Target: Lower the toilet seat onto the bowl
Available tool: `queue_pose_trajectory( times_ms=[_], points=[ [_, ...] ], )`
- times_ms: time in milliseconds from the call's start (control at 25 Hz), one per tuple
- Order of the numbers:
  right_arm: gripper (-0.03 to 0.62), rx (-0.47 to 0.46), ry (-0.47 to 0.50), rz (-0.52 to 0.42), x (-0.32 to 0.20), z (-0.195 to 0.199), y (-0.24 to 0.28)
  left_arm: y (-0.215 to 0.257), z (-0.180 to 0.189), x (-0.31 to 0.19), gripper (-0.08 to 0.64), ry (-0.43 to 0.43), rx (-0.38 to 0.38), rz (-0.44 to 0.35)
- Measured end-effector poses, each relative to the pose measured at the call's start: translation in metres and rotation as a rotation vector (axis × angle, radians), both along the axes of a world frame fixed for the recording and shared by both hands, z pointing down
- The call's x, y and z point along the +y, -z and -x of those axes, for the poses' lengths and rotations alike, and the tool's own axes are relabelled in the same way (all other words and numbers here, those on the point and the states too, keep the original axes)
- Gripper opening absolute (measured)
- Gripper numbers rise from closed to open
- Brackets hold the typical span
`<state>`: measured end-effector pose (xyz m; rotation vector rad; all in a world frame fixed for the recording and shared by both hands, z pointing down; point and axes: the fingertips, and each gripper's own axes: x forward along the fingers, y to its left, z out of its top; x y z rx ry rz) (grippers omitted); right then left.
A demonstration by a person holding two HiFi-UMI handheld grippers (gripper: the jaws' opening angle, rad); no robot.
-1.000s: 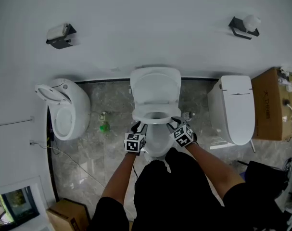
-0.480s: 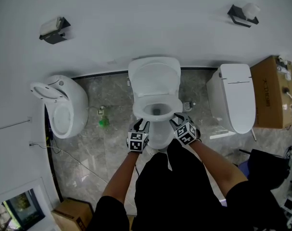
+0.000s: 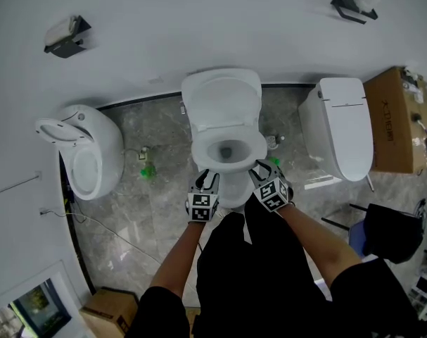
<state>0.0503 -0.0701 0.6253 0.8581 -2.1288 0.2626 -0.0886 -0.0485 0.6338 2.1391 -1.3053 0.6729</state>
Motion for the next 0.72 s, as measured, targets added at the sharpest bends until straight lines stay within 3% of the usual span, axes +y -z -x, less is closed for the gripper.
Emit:
queue_pose_trajectory(
  times_ms=[720],
  points=[
    [0.152,0.025,-0.023,0.012,0.048,-0.006,-0.032,-0.031,-0.007,0.048,0.143,-0.046,-0.014,0.028]
  ],
)
